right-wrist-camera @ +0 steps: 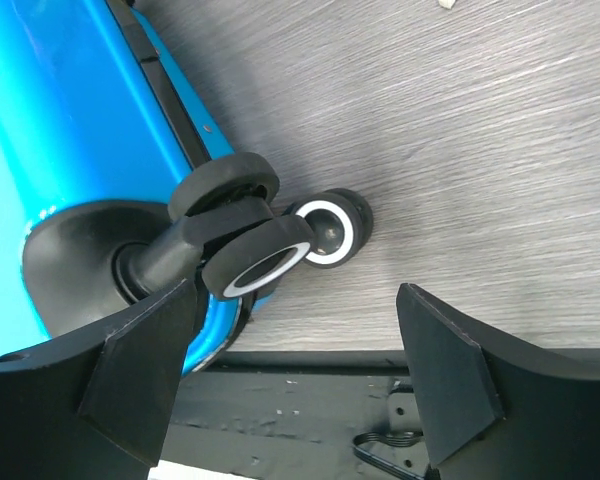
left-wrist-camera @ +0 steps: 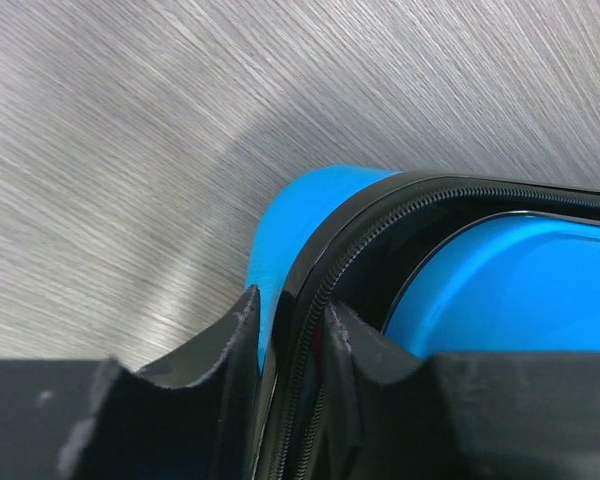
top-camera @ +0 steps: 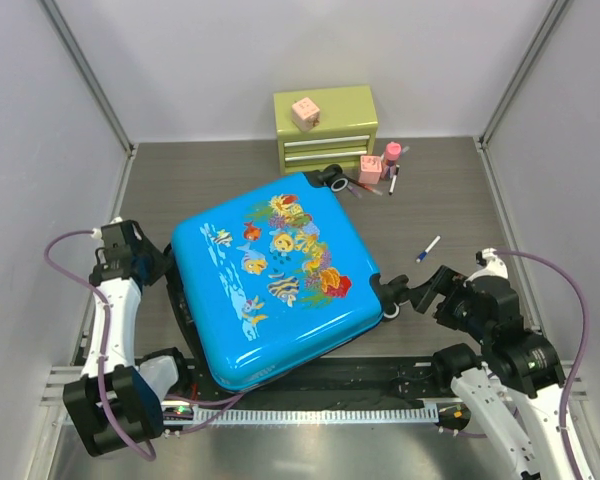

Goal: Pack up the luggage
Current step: Zip the luggage at the center of the board.

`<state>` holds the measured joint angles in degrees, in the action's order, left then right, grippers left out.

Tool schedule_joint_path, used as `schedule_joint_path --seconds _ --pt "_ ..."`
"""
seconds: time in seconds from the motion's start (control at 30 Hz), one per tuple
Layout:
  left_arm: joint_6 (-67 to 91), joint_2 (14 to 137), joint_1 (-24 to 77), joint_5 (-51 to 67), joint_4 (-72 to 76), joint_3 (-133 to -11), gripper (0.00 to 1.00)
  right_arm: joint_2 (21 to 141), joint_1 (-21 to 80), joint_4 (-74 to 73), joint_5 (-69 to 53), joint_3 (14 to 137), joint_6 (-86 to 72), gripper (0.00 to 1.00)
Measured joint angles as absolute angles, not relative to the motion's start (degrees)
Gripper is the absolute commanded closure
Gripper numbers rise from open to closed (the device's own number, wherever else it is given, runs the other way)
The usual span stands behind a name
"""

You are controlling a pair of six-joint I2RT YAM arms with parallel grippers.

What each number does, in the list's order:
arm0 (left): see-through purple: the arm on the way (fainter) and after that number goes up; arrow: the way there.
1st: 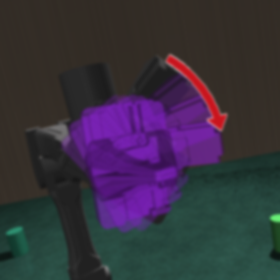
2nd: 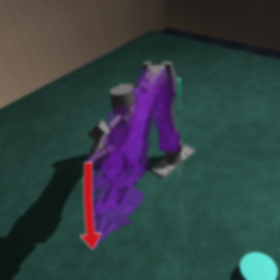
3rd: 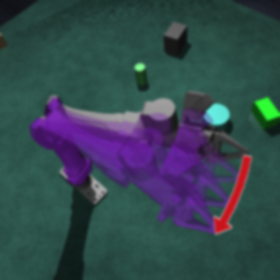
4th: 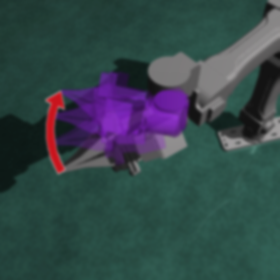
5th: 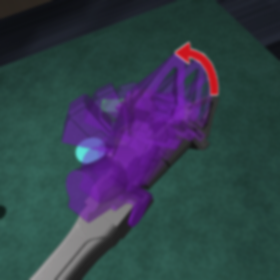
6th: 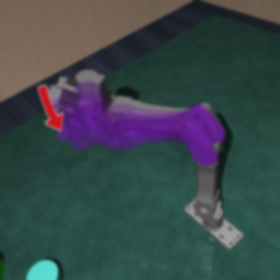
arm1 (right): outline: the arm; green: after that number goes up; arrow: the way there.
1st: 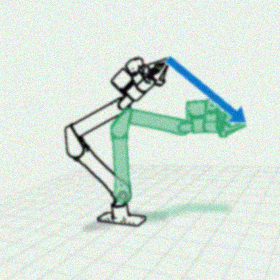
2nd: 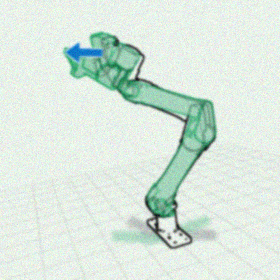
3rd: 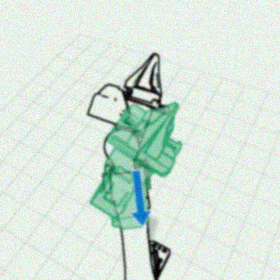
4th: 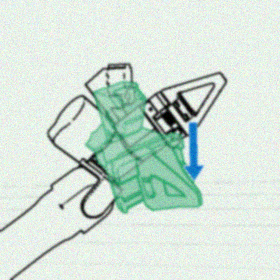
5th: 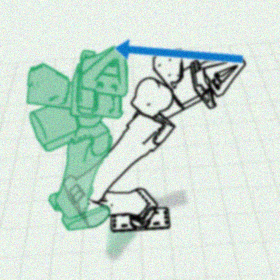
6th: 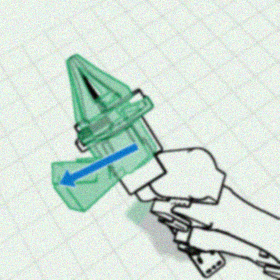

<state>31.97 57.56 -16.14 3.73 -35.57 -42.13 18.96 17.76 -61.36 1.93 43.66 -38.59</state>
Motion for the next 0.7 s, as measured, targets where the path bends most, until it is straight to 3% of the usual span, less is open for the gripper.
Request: schedule_joint_path --seconds 0.57,0.7 --pt "29.26 60.84 -16.91 6.96 -33.71 -42.37 0.99 25.58 17.76 -52.9 -4.99 41.41 -34.7 0.18" --pt "29.04 62.39 -16.97 7.77 -32.97 -43.11 1.0 26.41 17.76 -50.5 -5.54 40.14 -35.05 0.21"
